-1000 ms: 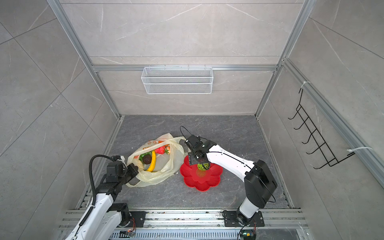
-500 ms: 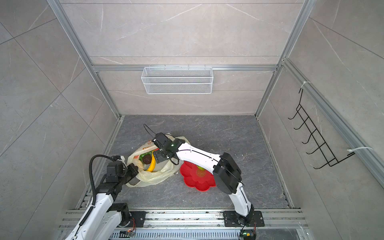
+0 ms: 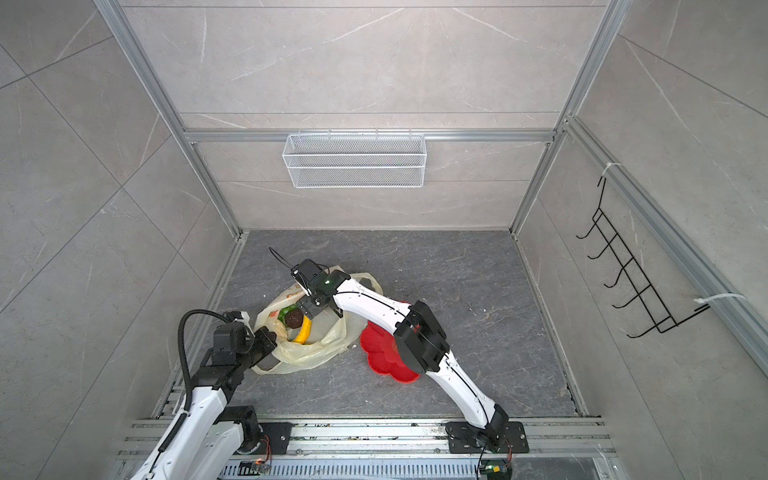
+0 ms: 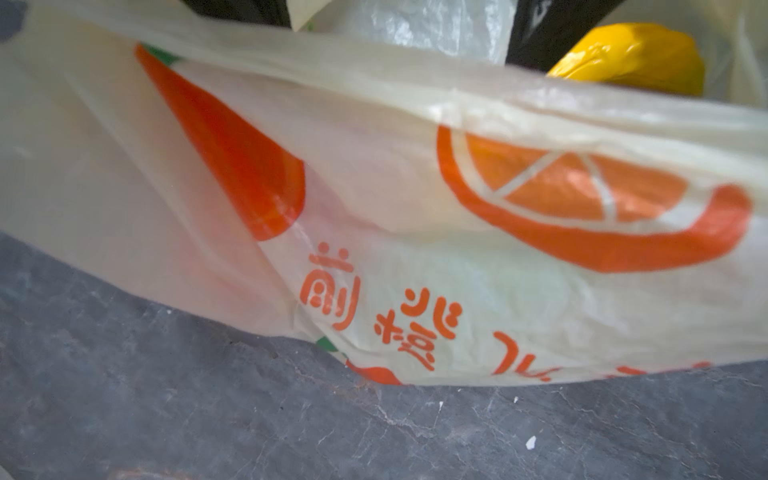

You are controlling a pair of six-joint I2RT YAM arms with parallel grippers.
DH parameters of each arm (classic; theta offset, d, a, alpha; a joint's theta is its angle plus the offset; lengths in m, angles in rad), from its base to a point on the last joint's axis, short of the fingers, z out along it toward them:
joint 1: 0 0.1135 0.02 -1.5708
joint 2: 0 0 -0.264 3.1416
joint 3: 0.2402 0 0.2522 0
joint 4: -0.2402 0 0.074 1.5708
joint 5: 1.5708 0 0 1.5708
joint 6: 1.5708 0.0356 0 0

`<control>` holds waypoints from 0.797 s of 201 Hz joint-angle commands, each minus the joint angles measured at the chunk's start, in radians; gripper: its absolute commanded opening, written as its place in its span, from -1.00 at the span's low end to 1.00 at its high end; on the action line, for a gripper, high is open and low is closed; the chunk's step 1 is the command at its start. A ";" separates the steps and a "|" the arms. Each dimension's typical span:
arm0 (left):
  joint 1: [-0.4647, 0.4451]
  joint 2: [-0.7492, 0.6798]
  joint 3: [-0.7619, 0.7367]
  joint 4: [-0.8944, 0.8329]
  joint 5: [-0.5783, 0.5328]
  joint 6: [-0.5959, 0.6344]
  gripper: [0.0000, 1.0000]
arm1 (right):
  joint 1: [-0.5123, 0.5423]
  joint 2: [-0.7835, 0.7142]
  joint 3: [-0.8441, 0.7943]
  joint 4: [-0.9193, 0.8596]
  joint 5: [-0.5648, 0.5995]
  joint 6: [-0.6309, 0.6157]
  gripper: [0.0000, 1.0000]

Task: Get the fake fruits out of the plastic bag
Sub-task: 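Reach the right gripper back into the bag toward the remaining fruits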

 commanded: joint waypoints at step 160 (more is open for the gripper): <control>0.001 0.010 0.003 0.032 0.002 0.034 -1.00 | -0.008 0.145 0.163 -0.118 -0.144 -0.091 0.55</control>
